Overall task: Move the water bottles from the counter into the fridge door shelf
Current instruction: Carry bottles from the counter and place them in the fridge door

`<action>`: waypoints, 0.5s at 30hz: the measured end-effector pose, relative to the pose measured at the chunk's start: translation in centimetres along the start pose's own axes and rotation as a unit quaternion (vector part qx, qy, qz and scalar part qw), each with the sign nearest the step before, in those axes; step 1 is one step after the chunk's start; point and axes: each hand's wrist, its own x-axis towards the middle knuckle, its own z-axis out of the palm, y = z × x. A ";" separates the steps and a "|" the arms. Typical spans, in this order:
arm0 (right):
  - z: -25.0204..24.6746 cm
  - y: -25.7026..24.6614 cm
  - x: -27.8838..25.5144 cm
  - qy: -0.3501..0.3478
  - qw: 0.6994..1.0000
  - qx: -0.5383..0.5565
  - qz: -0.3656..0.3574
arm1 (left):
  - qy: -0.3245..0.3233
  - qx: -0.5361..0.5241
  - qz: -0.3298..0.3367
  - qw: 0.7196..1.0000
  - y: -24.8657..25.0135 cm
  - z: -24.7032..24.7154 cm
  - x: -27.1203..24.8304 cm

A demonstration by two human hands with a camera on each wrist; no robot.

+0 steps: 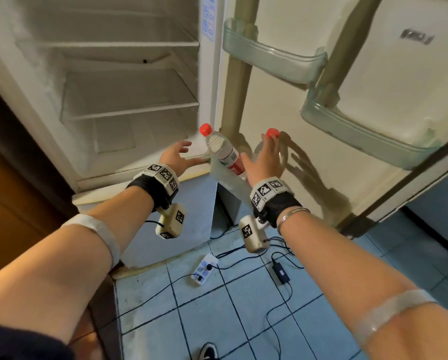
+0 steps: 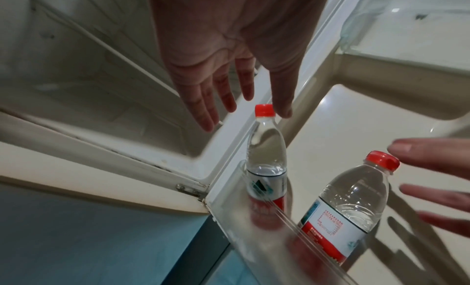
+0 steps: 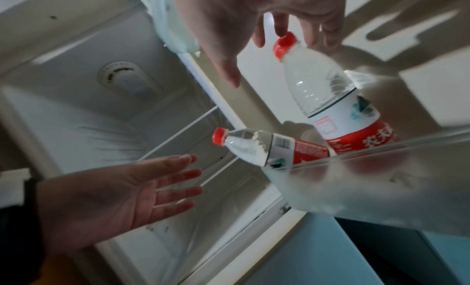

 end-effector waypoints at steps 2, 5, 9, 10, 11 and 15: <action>0.6 -1.6 -1.4 -0.042 0.998 0.026 -0.039 | 0.009 0.022 0.003 1.000 -0.7 -1.4 -1.6; 2.2 -3.7 -4.1 -0.084 0.992 0.040 -0.081 | 0.024 0.073 0.003 0.997 -2.6 -4.0 -4.6; 4.0 -6.5 -8.0 -0.169 0.977 0.050 -0.119 | 0.052 0.105 -0.006 0.993 -4.7 -7.4 -9.4; 4.4 -7.4 -9.0 -0.190 0.972 0.055 -0.127 | 0.064 0.115 -0.005 0.991 -5.1 -8.3 -10.8; 4.8 -8.3 -10.1 -0.207 0.967 0.059 -0.138 | 0.076 0.128 -0.002 0.989 -5.6 -9.2 -12.2; 6.1 -11.8 -14.1 -0.263 0.941 0.075 -0.199 | 0.119 0.183 -0.012 0.976 -7.3 -12.6 -17.4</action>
